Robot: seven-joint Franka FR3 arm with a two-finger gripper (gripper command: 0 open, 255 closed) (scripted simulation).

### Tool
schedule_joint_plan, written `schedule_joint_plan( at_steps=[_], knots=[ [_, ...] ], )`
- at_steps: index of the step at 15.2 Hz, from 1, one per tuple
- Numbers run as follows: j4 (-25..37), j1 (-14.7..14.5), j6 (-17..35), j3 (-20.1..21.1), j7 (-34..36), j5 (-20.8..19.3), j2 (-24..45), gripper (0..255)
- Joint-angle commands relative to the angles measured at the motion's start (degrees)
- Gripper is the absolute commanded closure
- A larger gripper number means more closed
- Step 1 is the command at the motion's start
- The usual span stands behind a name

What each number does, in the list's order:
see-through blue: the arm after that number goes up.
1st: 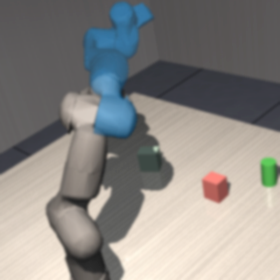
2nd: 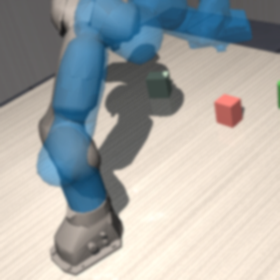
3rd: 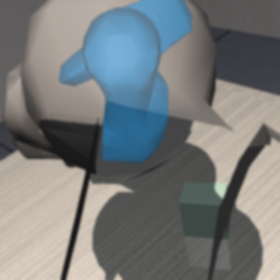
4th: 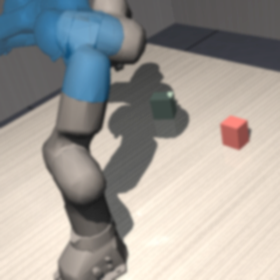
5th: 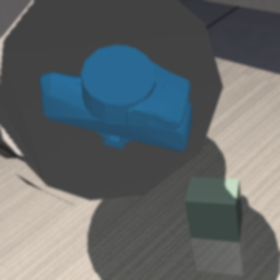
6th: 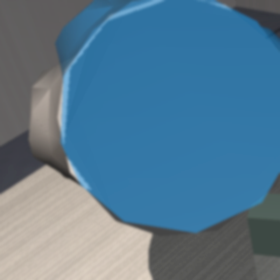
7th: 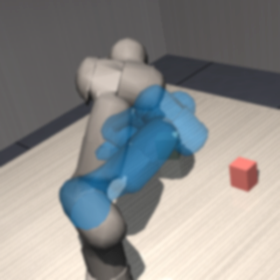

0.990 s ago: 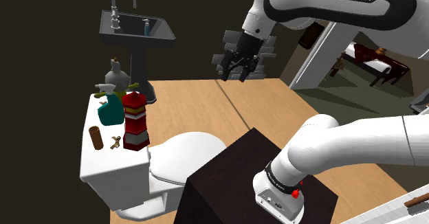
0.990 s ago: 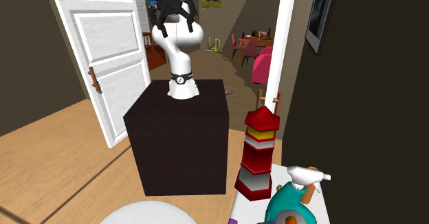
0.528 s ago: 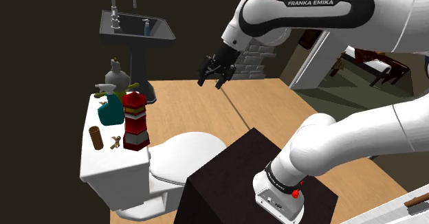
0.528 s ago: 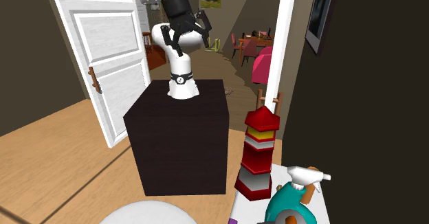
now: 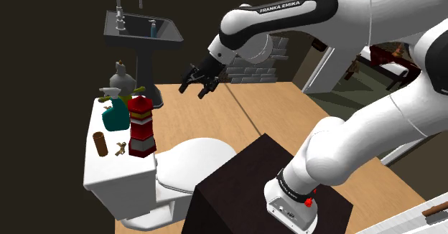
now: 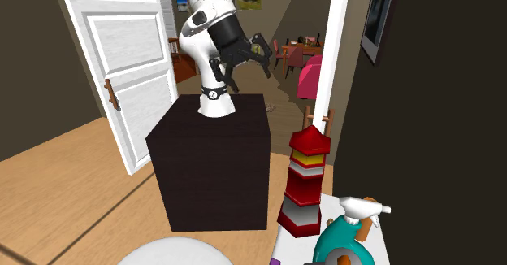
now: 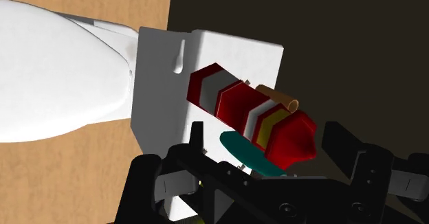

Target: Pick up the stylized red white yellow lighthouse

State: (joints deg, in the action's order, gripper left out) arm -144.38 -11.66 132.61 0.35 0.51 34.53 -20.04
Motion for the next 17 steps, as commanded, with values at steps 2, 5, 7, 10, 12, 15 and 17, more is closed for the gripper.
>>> schedule_joint_plan(
  at_steps=[2,5,7,10,12,15,17],
  knots=[
    [2.7,-2.9,5.5,0.1,-3.9,6.9,6.2,0],
    [6.3,-5.2,9.3,0.2,-8.8,14.1,12.2,0],
    [9.3,-6.4,11.2,0.4,-12.2,19.0,16.1,0],
    [14.3,-7.5,13.1,1.1,-17.3,26.1,21.9,0],
    [15.7,-7.7,13.9,1.5,-19.5,28.7,24.0,0],
    [15.6,-7.7,14.8,1.8,-22.2,31.1,25.7,0],
    [15.6,-7.6,15.4,1.9,-24.0,32.7,26.8,0]
  ],
)
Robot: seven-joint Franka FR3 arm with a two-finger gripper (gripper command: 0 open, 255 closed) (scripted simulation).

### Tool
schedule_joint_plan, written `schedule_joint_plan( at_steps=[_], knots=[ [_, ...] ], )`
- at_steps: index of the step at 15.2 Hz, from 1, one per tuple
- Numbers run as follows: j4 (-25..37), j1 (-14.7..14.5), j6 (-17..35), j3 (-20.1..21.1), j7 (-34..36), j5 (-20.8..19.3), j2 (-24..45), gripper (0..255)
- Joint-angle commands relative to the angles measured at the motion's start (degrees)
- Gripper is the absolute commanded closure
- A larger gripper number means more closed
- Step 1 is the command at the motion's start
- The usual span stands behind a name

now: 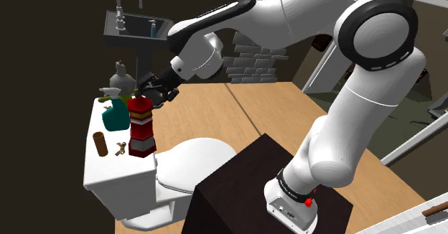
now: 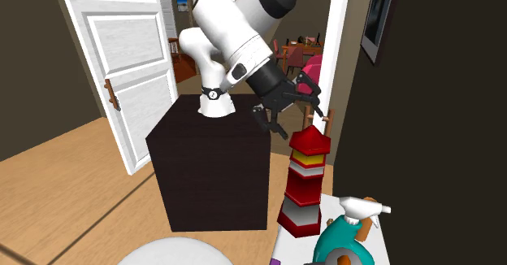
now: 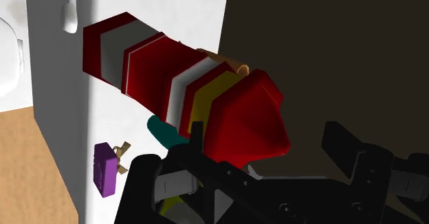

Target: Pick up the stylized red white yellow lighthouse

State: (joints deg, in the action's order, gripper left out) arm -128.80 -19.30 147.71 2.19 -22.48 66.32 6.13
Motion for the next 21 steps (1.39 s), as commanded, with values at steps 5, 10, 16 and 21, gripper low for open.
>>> schedule_joint_plan(
  at_steps=[5,10,16,21],
  knots=[
    [0.0,0.1,0.8,0.3,-2.5,2.2,1.5,255],
    [0.0,0.1,0.7,0.2,-2.5,2.2,1.5,255],
    [0.0,0.0,-0.1,0.0,0.3,-0.2,-0.2,255],
    [0.2,0.0,-1.7,-0.5,4.7,-4.1,-2.9,255]
  ],
)
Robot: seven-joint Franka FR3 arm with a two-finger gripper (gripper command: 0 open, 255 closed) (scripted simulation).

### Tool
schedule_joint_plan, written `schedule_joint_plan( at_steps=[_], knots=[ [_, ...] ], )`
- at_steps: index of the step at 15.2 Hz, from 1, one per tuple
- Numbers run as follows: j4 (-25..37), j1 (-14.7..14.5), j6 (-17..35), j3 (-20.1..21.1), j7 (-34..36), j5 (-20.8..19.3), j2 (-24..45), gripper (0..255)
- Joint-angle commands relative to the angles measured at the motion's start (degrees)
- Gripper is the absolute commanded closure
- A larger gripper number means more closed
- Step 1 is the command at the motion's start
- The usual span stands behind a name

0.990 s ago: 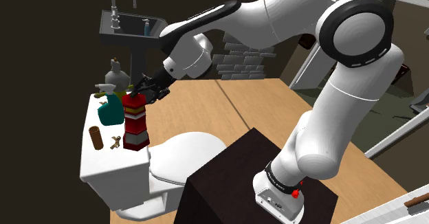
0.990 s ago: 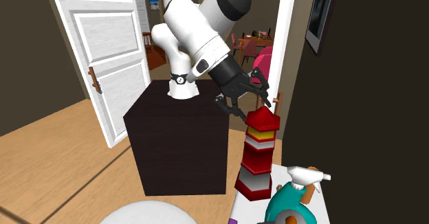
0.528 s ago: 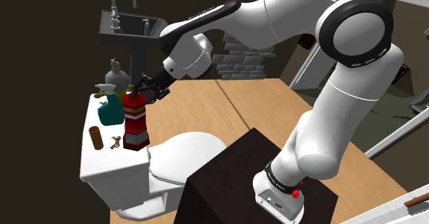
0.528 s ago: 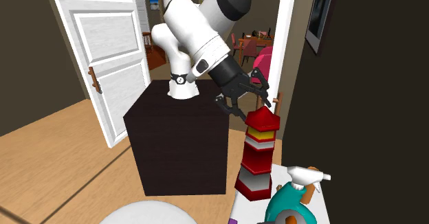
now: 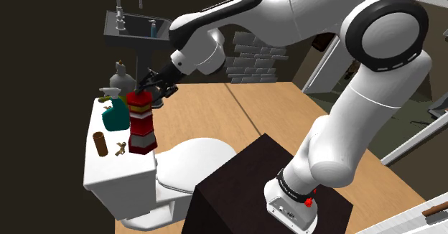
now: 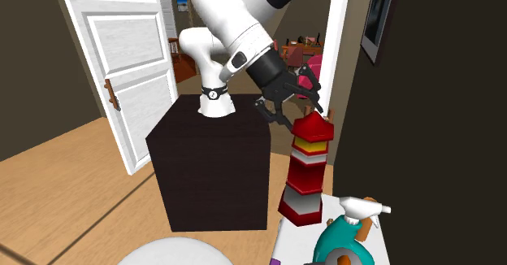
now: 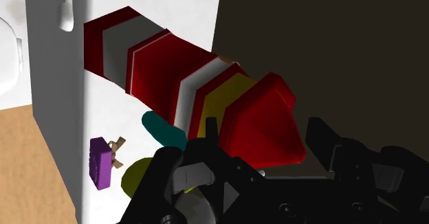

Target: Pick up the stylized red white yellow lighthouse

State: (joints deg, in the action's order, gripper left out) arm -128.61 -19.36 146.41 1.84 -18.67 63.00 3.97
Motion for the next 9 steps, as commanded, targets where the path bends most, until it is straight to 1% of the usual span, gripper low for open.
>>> schedule_joint_plan(
  at_steps=[1,7,9],
  knots=[
    [0.1,0.0,-0.7,-0.2,1.8,-1.6,-1.2,255],
    [0.9,0.2,-3.0,-0.5,6.8,-5.9,-4.1,255],
    [0.9,0.3,-3.1,-0.5,6.9,-6.0,-4.1,255]
  ],
)
